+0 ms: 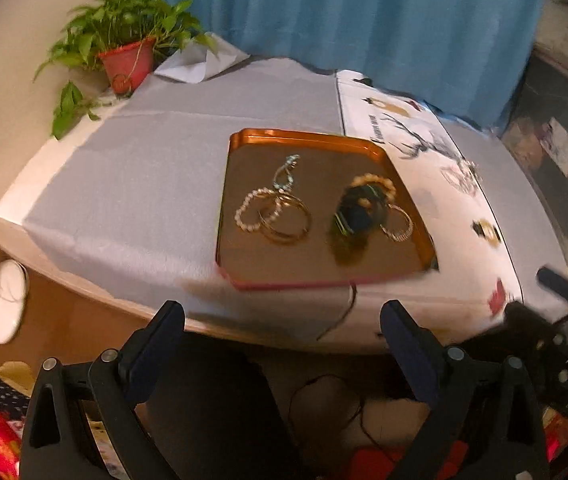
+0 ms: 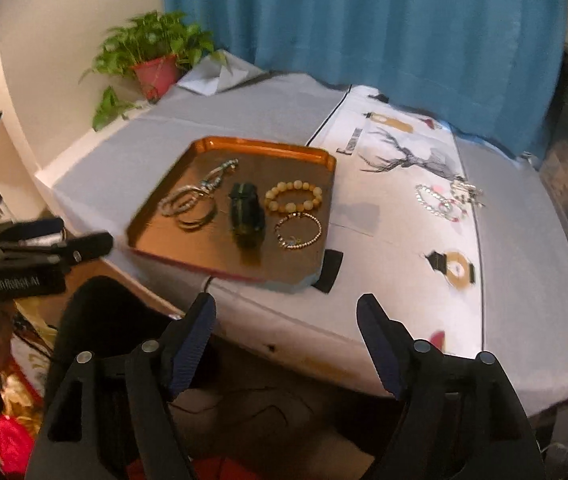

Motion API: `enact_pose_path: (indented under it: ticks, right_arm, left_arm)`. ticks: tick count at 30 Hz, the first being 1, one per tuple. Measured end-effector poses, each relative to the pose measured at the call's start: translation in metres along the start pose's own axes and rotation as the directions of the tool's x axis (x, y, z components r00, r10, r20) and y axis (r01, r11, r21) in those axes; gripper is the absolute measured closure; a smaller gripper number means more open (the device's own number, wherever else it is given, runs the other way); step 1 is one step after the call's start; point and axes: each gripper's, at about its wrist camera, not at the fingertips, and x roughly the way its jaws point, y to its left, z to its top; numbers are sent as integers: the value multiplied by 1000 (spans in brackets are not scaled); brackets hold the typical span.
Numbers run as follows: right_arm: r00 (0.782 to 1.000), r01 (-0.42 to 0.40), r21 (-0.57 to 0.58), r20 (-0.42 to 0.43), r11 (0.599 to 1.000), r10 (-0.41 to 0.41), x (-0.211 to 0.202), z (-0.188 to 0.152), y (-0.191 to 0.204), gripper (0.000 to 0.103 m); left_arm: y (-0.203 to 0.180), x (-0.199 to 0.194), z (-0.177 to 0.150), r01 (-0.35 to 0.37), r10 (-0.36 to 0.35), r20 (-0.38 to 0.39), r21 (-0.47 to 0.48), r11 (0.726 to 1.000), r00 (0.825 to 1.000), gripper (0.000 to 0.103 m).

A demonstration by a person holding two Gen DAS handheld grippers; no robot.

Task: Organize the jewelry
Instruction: 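Move both tools back toward the remaining jewelry on the runner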

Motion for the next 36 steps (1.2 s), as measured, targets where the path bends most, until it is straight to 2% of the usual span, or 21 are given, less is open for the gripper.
enact_pose_path:
  ticks: [3, 10, 14, 17, 20, 30, 36]
  right_arm:
    - [998, 31, -17, 60, 999, -30, -29, -12, 4, 27]
    - [986, 38, 14, 163, 999, -40, -80, -31, 2, 27]
    - [980, 48, 21, 194, 999, -51, -101, -41, 0, 26]
    - [978, 48, 30, 202, 998, -53, -108, -47, -3, 26]
    - [978, 44, 39, 204, 998, -51, -110, -50, -4, 26]
    - [980, 36, 45, 193, 998, -44, -107, -52, -7, 26]
    - [978, 35, 32, 204, 999, -41, -105, -49, -7, 26]
  left_arm:
    - [-14, -22, -13, -25, 24, 23, 51, 998, 999, 5]
    - [-37, -73, -18, -9, 0, 93, 94, 996, 996, 5]
    - [-50, -91, -26, 7, -20, 120, 109, 994, 993, 5]
    - [-56, -97, -31, 8, -23, 120, 126, 992, 993, 5]
    - [-59, -100, -32, -22, 3, 129, 149, 989, 992, 5]
    - [-57, -98, -31, -35, 20, 115, 133, 991, 993, 5]
    - [-55, -100, -25, -47, 30, 133, 123, 991, 991, 5]
